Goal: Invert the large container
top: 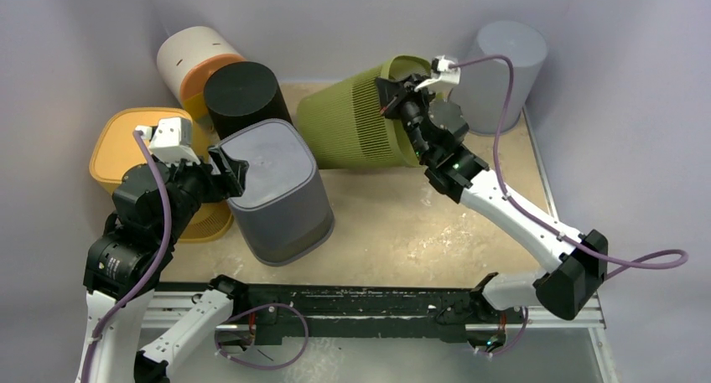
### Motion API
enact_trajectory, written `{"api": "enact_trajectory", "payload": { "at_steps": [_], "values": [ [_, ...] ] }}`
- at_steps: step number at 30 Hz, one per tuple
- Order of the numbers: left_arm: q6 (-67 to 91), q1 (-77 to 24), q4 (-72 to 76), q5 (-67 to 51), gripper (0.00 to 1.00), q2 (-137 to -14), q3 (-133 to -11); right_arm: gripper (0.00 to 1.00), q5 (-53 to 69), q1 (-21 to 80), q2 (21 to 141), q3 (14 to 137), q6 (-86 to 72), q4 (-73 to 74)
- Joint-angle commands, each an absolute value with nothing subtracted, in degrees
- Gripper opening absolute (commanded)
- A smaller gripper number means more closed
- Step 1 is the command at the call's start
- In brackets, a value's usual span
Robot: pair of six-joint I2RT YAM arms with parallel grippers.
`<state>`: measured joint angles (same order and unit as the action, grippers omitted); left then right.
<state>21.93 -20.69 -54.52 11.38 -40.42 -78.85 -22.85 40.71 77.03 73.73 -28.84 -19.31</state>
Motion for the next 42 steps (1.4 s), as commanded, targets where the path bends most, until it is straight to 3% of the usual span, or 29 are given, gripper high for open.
{"api": "enact_trajectory", "payload": {
  "at_steps": [1, 15, 28, 35, 42],
  "values": [
    [21.8, -20.6, -53.0, 12.2, 0.75, -40.3, -78.8, 0.00, -24.2, 40.1, 73.9, 66.2, -35.5, -38.0],
    [22.3, -20.6, -52.0, 11.3, 0.75, -40.3, -76.5, 0.00, -28.2, 33.1, 61.4, 35.8, -49.2, -36.6],
    [23.2, -20.6, -49.7, 10.1, 0.75, -41.0, -73.7, 0.00, -23.6, 31.1, 59.8, 24.0, -53.5, -35.9],
    [22.9, -20.6, -48.9, 10.1, 0.75, -42.5, -74.0, 0.00, -24.9, 28.1, 58.5, 26.9, -52.4, -49.0],
    [21.5, -20.6, -48.5, 10.8, 0.75, -45.3, -75.4, 0.00, -20.9, 24.0, 69.9, 35.5, -50.8, -68.6]
  ]
}}
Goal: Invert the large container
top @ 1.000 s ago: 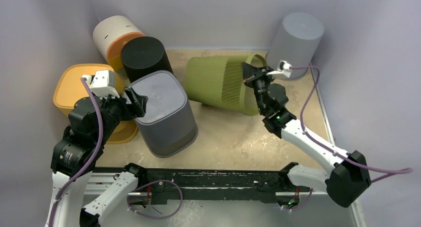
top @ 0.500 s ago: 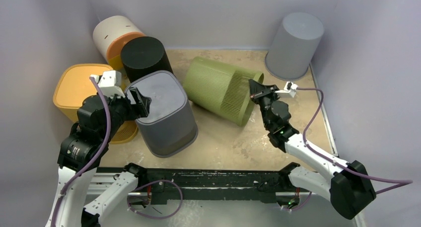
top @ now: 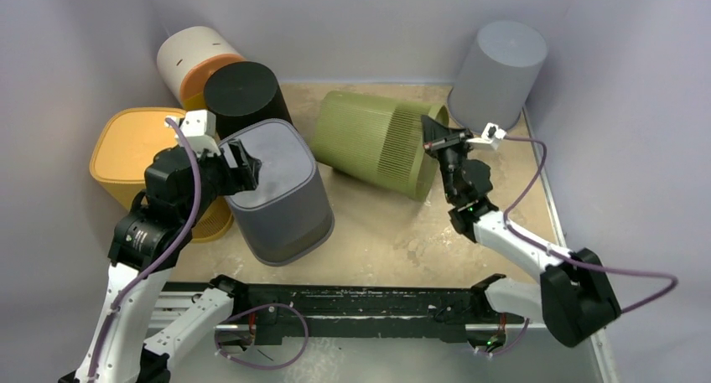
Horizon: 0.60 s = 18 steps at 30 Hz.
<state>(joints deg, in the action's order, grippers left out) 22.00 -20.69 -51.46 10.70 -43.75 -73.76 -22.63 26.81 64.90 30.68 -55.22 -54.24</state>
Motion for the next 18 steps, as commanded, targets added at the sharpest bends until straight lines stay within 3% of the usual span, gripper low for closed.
{"api": "enact_trajectory", "payload": {
  "at_steps": [1, 12, 18],
  "values": [
    [21.3, -20.6, -48.5, 11.0, 0.75, -45.7, -75.7, 0.00, -19.9, 23.1, 72.2, 35.5, -51.7, -72.3],
    [19.5, -20.6, -47.6, 12.5, 0.75, -49.5, -74.2, 0.00, -5.7, 10.4, 101.0, 33.0, -70.6, -110.7],
    [19.4, -20.6, -46.5, 12.9, 0.75, -50.0, -73.6, 0.00, -2.1, 3.4, 104.4, 20.5, -78.9, -116.9]
  ]
}}
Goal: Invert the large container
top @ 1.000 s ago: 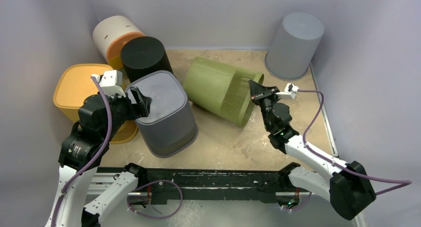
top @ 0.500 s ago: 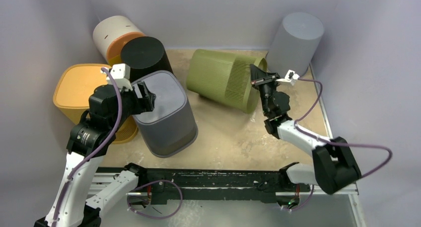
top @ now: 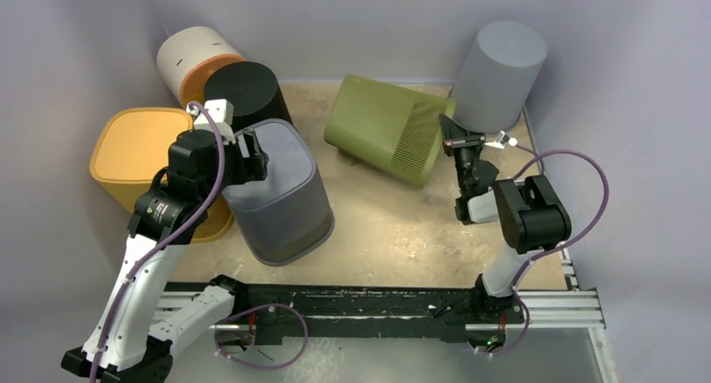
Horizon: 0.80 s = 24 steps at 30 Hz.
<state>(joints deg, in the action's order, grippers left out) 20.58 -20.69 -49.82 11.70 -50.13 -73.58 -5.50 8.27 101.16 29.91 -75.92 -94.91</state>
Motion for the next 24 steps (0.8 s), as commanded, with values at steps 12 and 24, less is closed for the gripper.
{"api": "enact_trajectory", "payload": {
  "at_steps": [12, 24],
  "values": [
    [20.8, -20.7, -44.9, 11.3, 0.75, -50.5, -72.8, 0.00, 13.9, -12.7, 90.8, 6.1, -81.4, -115.8],
    [22.7, -20.6, -43.5, 10.2, 0.75, -48.0, -68.7, 0.00, 19.3, -16.9, 100.3, 1.4, -77.6, -116.2]
  ]
}}
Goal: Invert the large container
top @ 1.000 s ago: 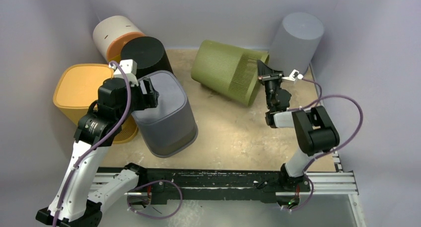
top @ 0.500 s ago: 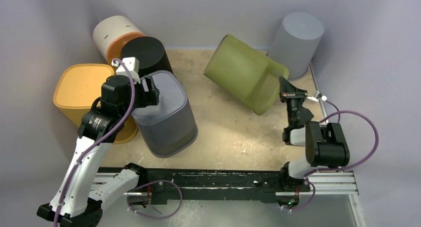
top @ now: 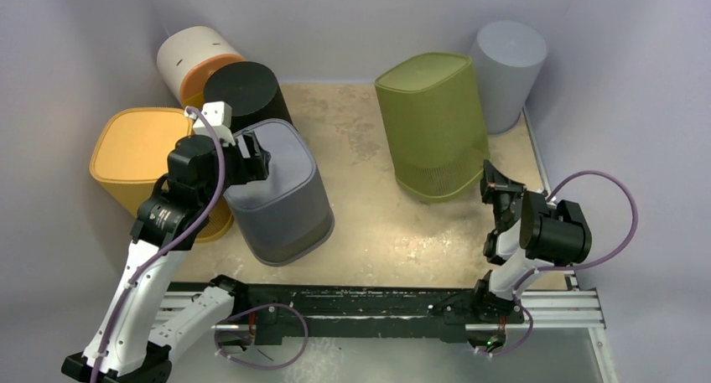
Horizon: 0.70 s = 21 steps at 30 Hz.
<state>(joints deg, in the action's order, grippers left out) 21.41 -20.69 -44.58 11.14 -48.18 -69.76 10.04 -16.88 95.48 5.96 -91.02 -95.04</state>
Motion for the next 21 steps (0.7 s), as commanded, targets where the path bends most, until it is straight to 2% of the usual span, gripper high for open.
{"api": "enact_trajectory", "payload": {
  "at_steps": [1, 9, 10, 13, 21],
  "values": [
    [22.8, -20.6, -43.4, 10.2, 0.75, -48.0, -68.6, 0.00, 19.7, -17.3, 100.8, 1.1, -77.1, -116.2],
    [22.8, -20.6, -42.7, 10.1, 0.75, -48.1, -67.8, 0.00, 24.1, -17.6, 104.7, 3.7, -75.1, -116.2],
    [22.9, -20.6, -42.5, 10.1, 0.75, -48.0, -67.6, 0.03, 24.3, -17.6, 106.2, 4.1, -75.5, -116.5],
    [23.0, -20.6, -41.9, 9.8, 0.75, -48.4, -67.2, 0.21, 25.0, -17.5, 109.3, 5.0, -75.7, -116.7],
    [22.7, -20.6, -41.2, 9.7, 0.75, -49.6, -67.6, 0.28, 24.4, -17.5, 109.5, 5.7, -74.6, -116.7]
  ]
}}
